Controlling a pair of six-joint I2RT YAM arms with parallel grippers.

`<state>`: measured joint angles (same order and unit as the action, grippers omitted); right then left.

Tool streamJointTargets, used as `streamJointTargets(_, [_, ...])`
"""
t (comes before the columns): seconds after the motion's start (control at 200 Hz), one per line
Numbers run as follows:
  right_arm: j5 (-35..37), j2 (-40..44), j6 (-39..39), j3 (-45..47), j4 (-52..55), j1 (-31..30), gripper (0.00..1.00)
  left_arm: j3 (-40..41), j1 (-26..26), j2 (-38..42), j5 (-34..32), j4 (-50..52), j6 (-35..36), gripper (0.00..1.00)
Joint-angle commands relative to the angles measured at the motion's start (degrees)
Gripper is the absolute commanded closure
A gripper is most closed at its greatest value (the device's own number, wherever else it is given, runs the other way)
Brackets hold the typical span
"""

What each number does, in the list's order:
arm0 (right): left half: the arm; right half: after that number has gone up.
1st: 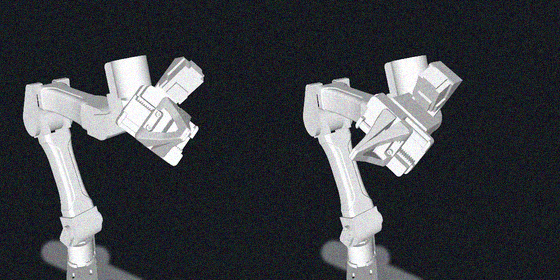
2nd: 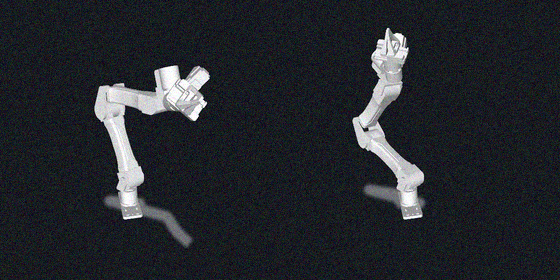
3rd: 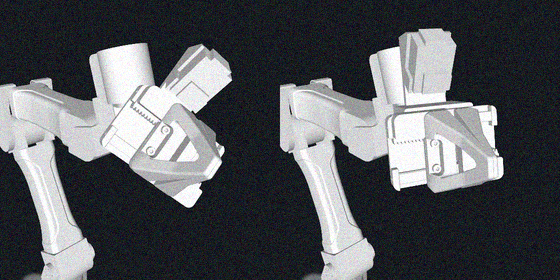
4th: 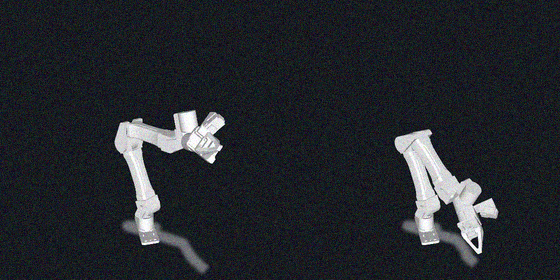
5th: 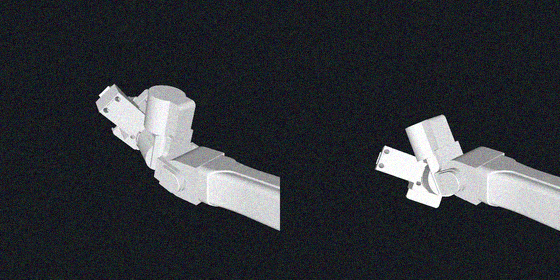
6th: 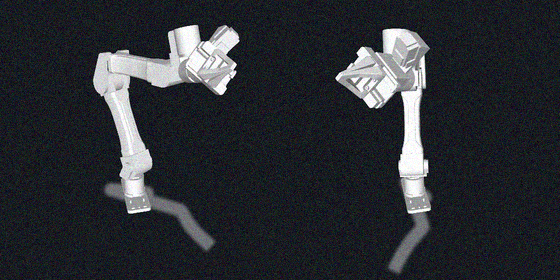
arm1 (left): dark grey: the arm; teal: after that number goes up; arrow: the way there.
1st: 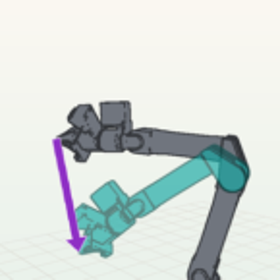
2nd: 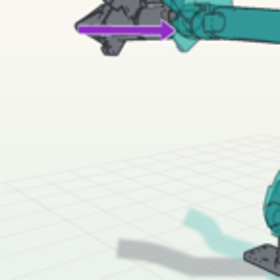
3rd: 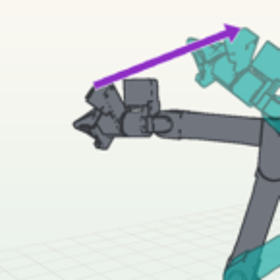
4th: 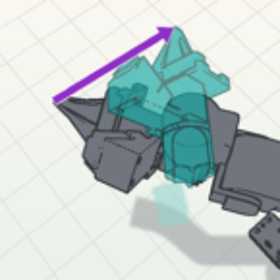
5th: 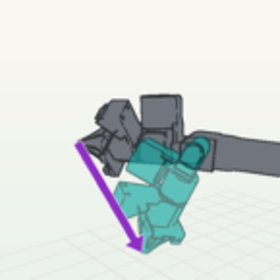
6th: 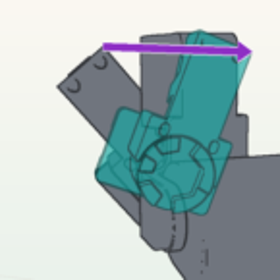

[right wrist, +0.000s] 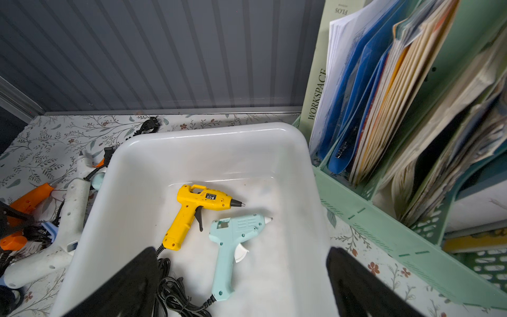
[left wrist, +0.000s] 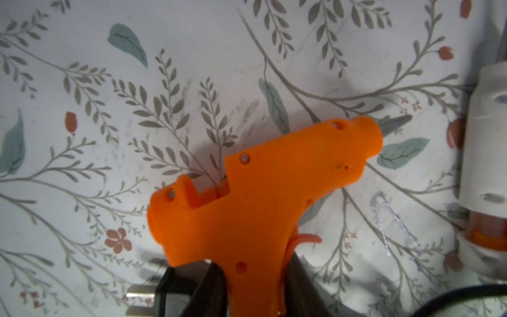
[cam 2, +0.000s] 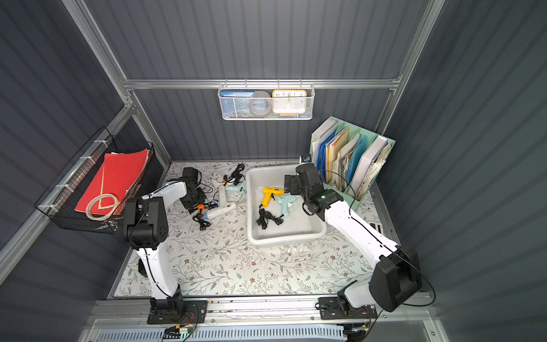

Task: Put the hot melt glue gun into the storage box
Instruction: Pick up the hot melt adhesive gun from the center of the board.

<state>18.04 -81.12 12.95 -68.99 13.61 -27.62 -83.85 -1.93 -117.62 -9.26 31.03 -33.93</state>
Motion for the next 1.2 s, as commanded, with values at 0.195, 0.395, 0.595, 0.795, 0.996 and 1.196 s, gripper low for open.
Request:
streamJointTargets(0.195, [-4.1, -0.2, 1.4, -1.7, -0.7, -0.3, 0.01, 6.3, 1.1, 12.7, -0.4, -5.6, -0.4, 0.85])
streamJointTargets(0.395, [-9.6, -2.2, 3.9, -4.6, -0.6, -0.4, 0.01, 10.0, 4.0, 22.7, -0.4, -12.0, 5.1, 0.91])
streamJointTargets(0.595, [-18.5, -4.0, 7.4, -7.8, -2.6, -0.3, 0.01, 11.5, 8.5, 30.6, 2.5, -16.7, 12.0, 0.93])
streamJointTargets(0.795, [-28.9, -6.5, 11.4, -11.0, -5.8, 0.2, 0.01, 12.3, 9.8, 37.5, 6.3, -18.6, 16.9, 0.94])
streamJointTargets(0.996, [-33.5, -7.6, 13.3, -11.9, -8.1, 0.4, 0.01, 12.3, 9.8, 42.9, -1.0, -16.4, 17.8, 0.94])
streamJointTargets(1.196, [-34.9, -7.4, 13.8, -12.1, -8.3, 0.4, 0.01, 12.7, 9.8, 46.9, 0.9, -16.4, 21.3, 0.94])
